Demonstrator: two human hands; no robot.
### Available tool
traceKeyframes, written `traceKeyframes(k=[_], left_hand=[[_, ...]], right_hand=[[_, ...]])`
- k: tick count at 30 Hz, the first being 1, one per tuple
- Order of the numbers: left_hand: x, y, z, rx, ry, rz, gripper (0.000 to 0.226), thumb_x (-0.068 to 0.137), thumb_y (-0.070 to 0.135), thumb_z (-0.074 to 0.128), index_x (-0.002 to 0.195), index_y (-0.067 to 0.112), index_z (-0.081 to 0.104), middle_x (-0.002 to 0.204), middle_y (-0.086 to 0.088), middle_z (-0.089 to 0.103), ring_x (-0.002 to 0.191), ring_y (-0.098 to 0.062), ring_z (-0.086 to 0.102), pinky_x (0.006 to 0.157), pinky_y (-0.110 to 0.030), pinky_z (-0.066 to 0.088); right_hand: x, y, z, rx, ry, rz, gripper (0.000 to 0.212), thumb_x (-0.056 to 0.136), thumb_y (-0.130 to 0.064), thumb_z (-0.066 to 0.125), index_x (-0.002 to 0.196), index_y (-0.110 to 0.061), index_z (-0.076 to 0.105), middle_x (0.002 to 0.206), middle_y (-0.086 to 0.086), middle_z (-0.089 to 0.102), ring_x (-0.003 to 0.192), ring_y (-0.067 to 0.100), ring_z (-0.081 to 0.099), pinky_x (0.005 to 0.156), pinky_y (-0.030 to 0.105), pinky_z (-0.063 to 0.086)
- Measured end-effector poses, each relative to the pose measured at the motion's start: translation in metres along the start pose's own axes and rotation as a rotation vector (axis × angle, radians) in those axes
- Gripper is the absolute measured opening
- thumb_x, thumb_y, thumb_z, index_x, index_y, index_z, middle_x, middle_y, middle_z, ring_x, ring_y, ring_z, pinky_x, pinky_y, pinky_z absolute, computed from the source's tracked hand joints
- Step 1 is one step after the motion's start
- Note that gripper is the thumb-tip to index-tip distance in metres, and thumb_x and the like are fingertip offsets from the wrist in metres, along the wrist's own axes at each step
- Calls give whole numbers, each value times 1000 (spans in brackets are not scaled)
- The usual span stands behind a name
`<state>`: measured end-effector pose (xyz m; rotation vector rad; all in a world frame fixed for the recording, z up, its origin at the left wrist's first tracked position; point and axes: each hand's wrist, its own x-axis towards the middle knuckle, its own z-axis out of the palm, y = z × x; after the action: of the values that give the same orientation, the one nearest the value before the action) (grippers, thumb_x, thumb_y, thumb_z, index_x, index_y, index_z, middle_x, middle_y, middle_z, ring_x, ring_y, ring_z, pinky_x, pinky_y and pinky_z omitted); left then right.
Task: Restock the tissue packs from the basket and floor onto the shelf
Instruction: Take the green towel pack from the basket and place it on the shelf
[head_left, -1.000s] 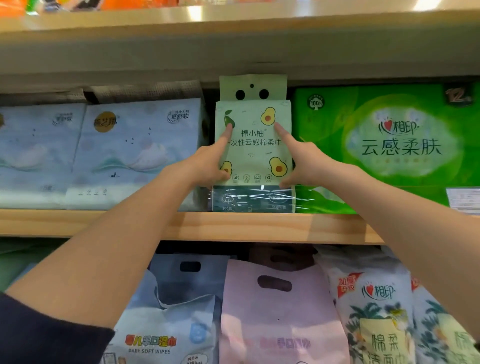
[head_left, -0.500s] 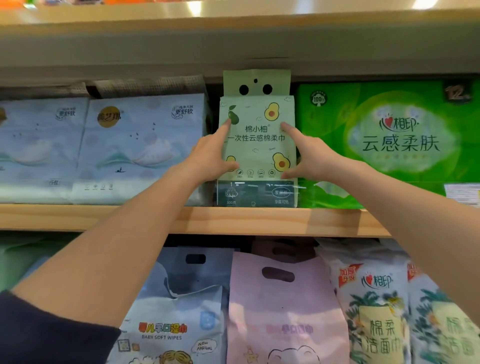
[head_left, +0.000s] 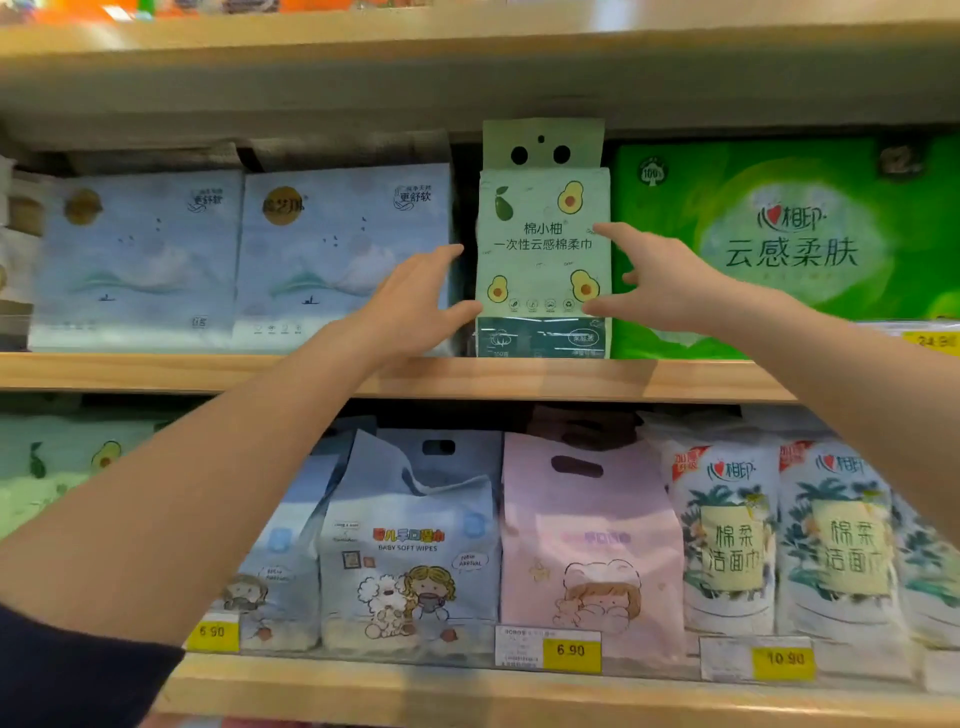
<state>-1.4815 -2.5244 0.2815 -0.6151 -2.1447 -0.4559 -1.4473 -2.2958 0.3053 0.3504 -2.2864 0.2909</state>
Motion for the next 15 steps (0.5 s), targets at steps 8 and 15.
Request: traceKeyframes(k=[8,15], left_hand=[[-99,-11,-40,23,-83,-79,61,91,36,53,143,14,30,150,-5,33,137,-21,30,109,-31,23],[-221,-18,-91,59,-109,-245,63,87,35,59,142,15,34,147,-6,37,136,-21,32,108,-30,24]], right_hand=[[-77,-19,10,-9,-54,2,73,81,-32,64,142,-15,28,138,19,43,126,34,41,101,41,34],[-166,-45,23,213,-136,-11,69,82,-29,65,140,-14,31,142,15,40,129,31,38,102,37,32]])
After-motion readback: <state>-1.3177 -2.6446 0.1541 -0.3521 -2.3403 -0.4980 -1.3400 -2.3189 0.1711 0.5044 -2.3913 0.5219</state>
